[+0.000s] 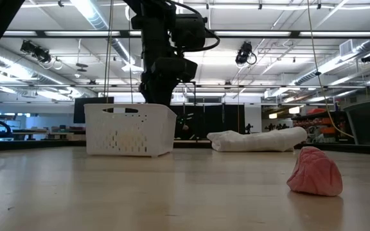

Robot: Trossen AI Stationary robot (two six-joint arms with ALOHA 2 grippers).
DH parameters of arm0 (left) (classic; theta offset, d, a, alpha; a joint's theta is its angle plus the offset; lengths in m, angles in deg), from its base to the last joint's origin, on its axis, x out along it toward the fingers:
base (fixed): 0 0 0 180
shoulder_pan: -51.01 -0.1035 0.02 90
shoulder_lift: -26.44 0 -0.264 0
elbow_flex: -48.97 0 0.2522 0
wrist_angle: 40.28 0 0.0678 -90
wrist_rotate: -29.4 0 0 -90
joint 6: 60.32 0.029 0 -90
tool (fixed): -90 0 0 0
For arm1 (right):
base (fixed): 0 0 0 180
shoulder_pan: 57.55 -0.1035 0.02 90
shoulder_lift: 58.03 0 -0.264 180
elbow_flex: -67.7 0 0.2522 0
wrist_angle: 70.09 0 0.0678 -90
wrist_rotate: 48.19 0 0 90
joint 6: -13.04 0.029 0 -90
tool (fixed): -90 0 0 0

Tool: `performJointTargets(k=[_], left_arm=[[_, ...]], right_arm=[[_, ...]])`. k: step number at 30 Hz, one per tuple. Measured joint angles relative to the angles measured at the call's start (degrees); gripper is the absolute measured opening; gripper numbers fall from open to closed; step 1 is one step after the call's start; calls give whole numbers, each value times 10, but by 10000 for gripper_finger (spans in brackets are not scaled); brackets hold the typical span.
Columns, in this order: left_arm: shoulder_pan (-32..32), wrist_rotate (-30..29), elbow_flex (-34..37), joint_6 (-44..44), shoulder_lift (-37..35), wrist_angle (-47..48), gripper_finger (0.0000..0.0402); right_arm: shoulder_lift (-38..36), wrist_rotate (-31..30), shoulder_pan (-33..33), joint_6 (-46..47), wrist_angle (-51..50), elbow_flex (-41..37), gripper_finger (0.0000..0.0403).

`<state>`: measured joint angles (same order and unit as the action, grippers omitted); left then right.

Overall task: Pick and placing Produce into tupperware
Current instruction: Put the strawberry into the white basket

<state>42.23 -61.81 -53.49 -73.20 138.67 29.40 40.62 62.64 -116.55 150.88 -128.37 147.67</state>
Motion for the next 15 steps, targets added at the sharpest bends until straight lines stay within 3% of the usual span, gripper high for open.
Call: performJointTargets(k=[15], left_arm=[[0, 0, 0, 0, 0, 0, 201]], right_arm=[[0, 1, -4, 2, 39, -26, 201]])
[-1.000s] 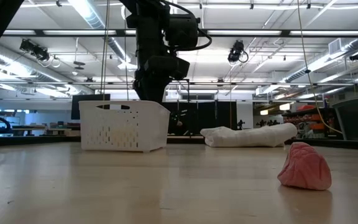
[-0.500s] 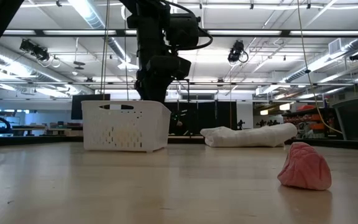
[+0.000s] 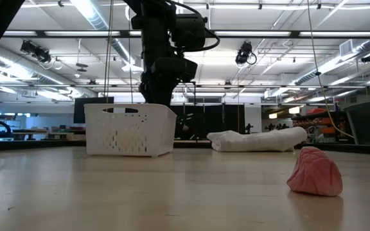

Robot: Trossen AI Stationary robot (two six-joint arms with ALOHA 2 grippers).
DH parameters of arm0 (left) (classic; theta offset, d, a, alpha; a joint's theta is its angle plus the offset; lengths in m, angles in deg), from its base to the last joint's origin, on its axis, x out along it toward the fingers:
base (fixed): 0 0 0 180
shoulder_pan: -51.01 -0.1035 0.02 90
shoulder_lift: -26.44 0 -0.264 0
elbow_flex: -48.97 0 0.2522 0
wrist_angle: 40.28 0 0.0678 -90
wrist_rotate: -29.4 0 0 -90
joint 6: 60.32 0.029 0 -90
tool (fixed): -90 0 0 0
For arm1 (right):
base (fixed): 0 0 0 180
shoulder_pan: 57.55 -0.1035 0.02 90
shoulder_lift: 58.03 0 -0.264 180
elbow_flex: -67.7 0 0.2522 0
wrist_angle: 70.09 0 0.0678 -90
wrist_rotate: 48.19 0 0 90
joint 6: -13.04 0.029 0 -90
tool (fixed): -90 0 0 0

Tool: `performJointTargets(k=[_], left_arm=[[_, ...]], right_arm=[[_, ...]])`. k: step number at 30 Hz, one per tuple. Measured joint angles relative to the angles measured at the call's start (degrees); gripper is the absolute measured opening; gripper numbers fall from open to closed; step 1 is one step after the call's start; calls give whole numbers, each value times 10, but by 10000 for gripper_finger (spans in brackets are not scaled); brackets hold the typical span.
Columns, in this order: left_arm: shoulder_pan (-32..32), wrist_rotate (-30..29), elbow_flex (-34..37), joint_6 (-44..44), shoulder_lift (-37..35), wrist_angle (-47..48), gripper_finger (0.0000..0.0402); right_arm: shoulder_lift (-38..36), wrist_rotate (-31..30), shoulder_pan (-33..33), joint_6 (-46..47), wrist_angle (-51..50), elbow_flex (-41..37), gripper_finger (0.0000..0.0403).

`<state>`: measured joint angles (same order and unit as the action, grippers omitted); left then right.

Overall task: Pick and placing Produce into tupperware
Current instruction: Put the strawberry into the white basket

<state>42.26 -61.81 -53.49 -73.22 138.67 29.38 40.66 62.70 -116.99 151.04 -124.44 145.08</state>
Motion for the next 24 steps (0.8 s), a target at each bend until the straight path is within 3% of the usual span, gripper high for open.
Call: performJointTargets(k=[7, 17, 24], left_arm=[[0, 0, 0, 0, 0, -1, 199], [0, 0, 0, 0, 0, -5, 203], [0, 0, 0, 0, 0, -17, 196]], right_arm=[[0, 38, 0, 0, 34, -52, 201], [1, 41, 0, 2, 114, -96, 200], [1, 41, 0, 0, 116, -96, 166]])
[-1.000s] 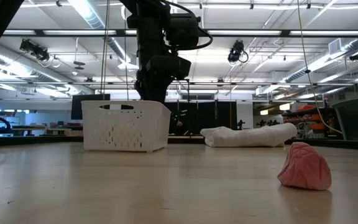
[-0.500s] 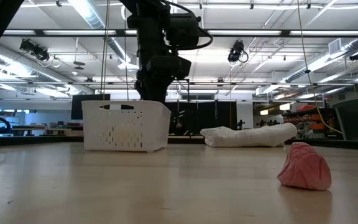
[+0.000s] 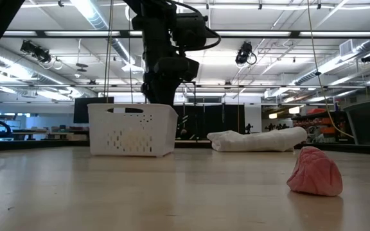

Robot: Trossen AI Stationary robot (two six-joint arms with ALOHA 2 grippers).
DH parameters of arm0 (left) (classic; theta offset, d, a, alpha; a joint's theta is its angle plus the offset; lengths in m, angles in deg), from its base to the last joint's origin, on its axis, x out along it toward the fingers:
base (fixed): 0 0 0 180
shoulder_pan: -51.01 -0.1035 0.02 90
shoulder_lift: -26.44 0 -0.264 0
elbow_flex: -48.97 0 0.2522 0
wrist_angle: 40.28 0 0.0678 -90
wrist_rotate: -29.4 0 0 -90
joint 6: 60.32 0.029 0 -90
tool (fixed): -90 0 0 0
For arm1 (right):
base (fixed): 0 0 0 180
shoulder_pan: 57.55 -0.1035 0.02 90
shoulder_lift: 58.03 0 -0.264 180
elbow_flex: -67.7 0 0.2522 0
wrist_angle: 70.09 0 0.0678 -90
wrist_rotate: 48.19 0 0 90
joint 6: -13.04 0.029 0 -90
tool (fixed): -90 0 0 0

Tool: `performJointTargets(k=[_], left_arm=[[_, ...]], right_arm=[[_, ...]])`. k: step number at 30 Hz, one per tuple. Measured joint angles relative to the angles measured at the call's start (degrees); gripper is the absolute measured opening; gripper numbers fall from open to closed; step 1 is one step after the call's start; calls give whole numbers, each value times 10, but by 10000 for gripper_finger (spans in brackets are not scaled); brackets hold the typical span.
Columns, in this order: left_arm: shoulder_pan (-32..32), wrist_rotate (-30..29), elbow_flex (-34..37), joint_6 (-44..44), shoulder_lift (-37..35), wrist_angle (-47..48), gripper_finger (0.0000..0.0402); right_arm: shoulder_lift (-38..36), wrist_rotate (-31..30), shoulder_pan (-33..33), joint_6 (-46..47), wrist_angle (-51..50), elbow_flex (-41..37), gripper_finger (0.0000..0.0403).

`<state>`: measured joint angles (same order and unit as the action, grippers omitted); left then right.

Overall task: Pick and placing Produce into tupperware
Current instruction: Put the strawberry into the white basket

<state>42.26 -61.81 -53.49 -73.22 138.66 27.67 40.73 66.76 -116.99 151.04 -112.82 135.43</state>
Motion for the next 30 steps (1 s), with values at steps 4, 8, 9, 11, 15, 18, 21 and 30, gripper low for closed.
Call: performJointTargets(k=[4, 8, 9, 11, 15, 18, 21, 30], left_arm=[[0, 0, 0, 0, 0, -4, 195], [0, 0, 0, 0, 0, -4, 194], [0, 0, 0, -3, 0, -4, 194], [0, 0, 0, -16, 0, -4, 194], [0, 0, 0, -17, 0, -4, 192], [0, 0, 0, -16, 0, -4, 190], [0, 0, 0, -23, 0, -2, 190], [0, 96, -13, -61, -3, 26, 185]], right_arm=[[0, 0, 0, -1, 19, 0, 123], [0, -21, 0, -12, 18, 0, 67], [0, -31, 0, -18, 19, 0, 52], [0, -55, 0, -25, 18, 0, 21], [0, -71, 0, -52, 18, 0, 12], [0, -71, 0, -86, 18, 0, 8], [-1, -99, 2, -125, 21, 0, 5], [-2, -289, 49, -262, 19, 55, 2]])
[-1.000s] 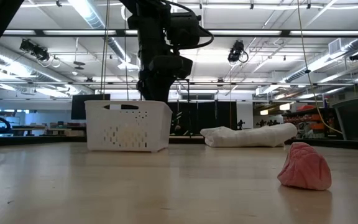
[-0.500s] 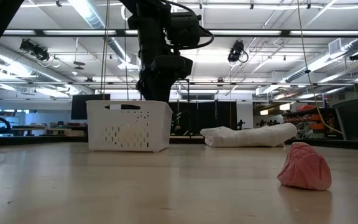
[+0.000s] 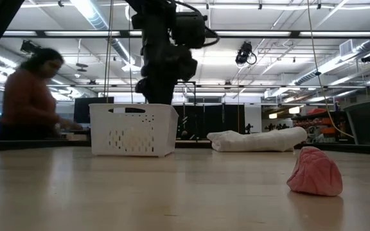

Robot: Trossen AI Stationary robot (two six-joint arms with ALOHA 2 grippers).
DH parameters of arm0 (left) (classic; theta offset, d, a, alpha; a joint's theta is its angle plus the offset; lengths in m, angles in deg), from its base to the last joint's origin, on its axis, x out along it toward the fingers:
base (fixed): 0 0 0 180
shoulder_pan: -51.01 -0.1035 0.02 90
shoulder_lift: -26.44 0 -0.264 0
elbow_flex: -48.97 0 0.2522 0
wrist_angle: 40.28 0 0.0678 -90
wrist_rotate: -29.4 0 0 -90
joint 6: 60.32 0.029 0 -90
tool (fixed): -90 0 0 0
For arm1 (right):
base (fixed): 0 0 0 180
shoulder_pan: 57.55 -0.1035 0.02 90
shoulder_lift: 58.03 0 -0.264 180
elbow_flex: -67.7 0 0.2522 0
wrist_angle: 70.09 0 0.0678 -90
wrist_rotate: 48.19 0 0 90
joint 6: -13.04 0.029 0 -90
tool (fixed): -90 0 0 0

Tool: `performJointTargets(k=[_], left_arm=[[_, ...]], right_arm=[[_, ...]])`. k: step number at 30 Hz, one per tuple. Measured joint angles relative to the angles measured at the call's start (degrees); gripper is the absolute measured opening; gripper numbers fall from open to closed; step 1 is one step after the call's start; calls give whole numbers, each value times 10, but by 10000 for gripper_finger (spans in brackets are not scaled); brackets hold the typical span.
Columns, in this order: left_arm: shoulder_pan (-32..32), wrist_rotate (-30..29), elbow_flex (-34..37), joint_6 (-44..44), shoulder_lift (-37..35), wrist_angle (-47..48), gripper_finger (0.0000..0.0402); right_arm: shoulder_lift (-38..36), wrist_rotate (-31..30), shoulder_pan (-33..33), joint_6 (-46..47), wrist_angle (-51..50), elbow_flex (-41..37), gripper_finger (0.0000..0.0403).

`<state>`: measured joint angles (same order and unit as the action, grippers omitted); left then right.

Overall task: Pick and placing Produce into tupperware
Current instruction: Put the strawberry into the white basket

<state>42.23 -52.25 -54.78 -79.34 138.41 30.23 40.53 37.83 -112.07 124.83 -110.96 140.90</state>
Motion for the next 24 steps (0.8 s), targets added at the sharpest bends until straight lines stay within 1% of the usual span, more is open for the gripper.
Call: performJointTargets(k=[3, 6, 8, 10, 12, 16, 17, 18, 19, 22, 24], left_arm=[[0, 57, -34, -6, 0, 6, 179], [0, 69, -89, -13, 0, 14, 172], [0, 69, -139, -13, 0, 47, 168], [-1, 69, -199, -13, 0, 89, 164], [-2, 69, -260, -13, -1, 152, 162], [-2, 69, -387, -14, -1, 305, 160], [-1, 69, -419, -14, -2, 334, 160], [1, 69, -442, -17, -4, 333, 160], [4, 70, -452, -26, -13, 325, 160], [13, 69, -432, -75, -64, 260, 160], [15, 69, -430, -94, -90, 261, 160]], right_arm=[[0, -33, 37, -78, -7, 31, 2], [0, -36, 80, -179, -44, 69, 1], [0, -38, 112, -247, -77, 93, 1], [0, -38, 145, -316, -118, 116, 1], [0, -38, 182, -385, -139, 132, 0], [0, -38, 256, -518, -149, 155, 0], [0, -38, 274, -546, -148, 160, 0], [0, -38, 293, -574, -148, 165, 0], [0, -38, 313, -605, -149, 170, 0], [0, -38, 376, -688, -148, 187, 0], [0, -38, 419, -735, -146, 198, 0]])
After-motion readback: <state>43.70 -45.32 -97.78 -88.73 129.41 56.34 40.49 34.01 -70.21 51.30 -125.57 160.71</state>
